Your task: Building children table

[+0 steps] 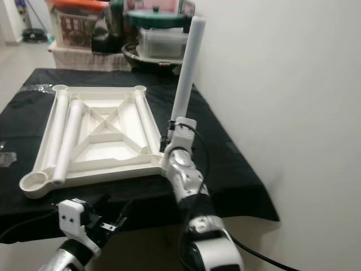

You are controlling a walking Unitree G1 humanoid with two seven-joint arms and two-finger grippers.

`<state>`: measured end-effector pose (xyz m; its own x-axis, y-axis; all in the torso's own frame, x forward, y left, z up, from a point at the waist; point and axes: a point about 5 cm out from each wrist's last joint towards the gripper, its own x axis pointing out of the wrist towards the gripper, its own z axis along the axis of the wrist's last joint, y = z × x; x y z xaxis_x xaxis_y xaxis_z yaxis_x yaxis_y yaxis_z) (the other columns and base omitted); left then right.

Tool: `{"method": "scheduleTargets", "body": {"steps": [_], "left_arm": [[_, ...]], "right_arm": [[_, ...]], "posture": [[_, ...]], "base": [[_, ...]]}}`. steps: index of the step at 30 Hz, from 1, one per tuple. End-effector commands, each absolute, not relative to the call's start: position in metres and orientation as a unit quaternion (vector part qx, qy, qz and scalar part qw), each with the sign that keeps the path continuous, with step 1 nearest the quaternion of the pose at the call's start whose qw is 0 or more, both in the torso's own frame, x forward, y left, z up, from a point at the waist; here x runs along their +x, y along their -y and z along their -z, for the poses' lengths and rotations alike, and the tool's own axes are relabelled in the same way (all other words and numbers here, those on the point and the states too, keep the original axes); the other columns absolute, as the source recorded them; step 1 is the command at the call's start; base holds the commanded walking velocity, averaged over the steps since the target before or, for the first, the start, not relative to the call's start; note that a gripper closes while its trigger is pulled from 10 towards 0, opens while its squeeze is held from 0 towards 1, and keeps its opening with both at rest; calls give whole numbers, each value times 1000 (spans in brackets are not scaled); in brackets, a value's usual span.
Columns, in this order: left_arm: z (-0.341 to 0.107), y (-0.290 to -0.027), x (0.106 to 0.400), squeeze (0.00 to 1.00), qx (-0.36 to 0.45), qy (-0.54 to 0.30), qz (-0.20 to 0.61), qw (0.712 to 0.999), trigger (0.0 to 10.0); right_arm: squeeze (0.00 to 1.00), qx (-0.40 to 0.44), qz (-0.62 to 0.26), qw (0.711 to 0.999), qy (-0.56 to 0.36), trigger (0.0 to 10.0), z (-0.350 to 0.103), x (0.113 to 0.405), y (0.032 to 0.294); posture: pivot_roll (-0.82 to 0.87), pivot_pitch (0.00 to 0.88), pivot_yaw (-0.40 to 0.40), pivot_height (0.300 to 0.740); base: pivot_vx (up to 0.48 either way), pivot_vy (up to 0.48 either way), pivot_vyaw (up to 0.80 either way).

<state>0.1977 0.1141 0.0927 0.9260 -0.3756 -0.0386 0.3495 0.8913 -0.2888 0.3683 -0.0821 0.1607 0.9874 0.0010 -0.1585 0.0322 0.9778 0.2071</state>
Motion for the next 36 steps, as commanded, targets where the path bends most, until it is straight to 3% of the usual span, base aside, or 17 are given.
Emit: {"method": "scheduleTargets", "body": {"steps": [1,9,12,16,17,27,36], "left_arm": [[-90,-113,196,0,-140,-53,188,971,10000],[-90,-116,193,0,-139,-55,183,972,10000],[-89,-117,192,0,-140,-56,181,972,10000],[-89,-120,191,0,-133,-57,171,975,10000],[-90,-123,191,0,-124,-57,162,977,10000],[-104,-148,192,0,-63,-19,77,995,10000],[-115,-166,199,0,-23,16,12,1000,10000]], "right_arm": [[1000,108,-1,991,-75,10000,-162,365,80],[1000,92,-128,987,8,10000,-179,318,105],[1000,81,-227,970,-14,10000,-168,294,106],[1000,14,-238,970,-39,10000,-150,273,128],[0,-9,-230,971,-56,10000,-143,269,135],[0,-77,-162,978,-101,10000,-125,268,148],[0,-84,-202,972,-87,10000,-125,273,137]], "posture": [[112,0,-125,740],[70,0,-125,740],[49,0,-119,740],[28,0,-106,740],[22,0,-101,740],[40,0,-107,740],[55,0,-117,740]], "base": [[0,0,0],[0,0,0],[0,0,0],[0,0,0],[0,0,0],[0,0,0],[0,0,267]]}}
